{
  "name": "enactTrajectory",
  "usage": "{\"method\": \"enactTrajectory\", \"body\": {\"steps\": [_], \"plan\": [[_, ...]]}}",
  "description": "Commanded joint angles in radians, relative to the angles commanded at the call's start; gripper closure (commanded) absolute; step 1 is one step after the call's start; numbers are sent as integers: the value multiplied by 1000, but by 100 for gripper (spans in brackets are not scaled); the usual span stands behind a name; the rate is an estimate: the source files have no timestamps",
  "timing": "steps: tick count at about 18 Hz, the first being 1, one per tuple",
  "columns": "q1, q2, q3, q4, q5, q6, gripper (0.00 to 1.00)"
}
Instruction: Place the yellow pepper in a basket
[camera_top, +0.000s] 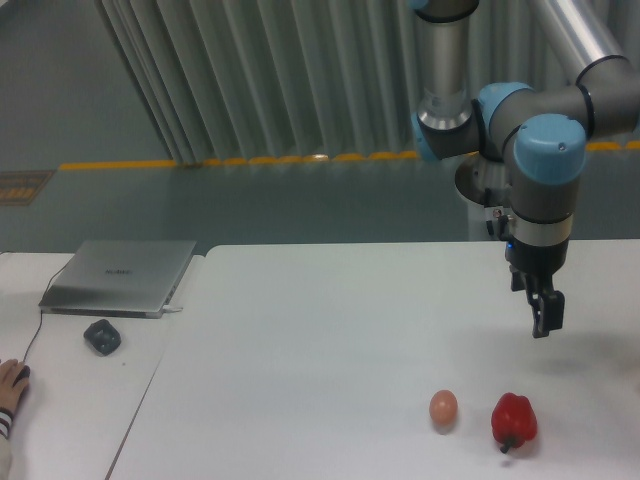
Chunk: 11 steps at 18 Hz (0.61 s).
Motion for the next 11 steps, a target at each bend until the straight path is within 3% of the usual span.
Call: {"method": "enactTrajectory", "body": {"steps": [11], "plan": [[31, -2, 2, 5, 0, 0, 0]]}}
